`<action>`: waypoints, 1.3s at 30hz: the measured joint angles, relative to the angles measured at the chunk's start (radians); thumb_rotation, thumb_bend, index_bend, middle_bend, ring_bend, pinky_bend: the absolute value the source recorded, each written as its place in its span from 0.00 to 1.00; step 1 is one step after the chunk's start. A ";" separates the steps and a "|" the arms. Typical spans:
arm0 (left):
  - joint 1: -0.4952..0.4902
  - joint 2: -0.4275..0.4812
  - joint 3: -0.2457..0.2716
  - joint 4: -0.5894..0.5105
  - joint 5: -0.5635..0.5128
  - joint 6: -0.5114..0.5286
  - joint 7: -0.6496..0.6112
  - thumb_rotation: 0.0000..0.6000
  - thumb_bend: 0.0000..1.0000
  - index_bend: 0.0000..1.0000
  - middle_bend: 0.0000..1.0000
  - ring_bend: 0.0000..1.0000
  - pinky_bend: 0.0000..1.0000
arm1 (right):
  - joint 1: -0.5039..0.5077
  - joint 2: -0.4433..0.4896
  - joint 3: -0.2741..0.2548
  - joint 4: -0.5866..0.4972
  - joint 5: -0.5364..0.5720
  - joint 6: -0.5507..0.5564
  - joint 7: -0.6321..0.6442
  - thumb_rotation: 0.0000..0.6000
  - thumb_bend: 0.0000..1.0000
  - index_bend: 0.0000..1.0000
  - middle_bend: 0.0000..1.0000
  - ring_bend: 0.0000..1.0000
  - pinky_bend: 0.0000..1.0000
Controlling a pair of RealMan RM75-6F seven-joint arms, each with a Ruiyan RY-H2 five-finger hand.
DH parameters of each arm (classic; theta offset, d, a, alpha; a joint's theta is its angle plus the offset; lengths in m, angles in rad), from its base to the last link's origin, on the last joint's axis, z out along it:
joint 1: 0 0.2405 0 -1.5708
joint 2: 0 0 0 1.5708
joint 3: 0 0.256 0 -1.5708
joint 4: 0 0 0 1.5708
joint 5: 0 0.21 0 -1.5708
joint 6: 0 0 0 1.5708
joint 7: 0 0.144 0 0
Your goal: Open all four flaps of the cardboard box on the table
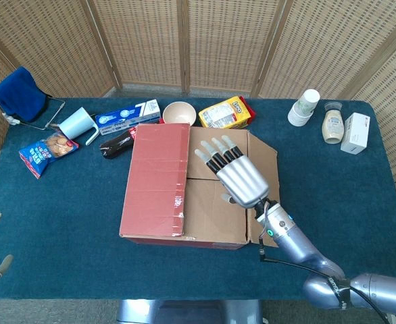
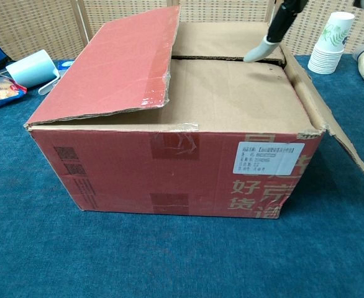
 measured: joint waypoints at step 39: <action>-0.004 -0.004 -0.013 0.022 -0.020 -0.029 -0.032 1.00 0.00 0.04 0.00 0.00 0.00 | 0.156 -0.076 0.020 0.021 0.106 0.021 -0.028 1.00 0.02 0.00 0.00 0.00 0.00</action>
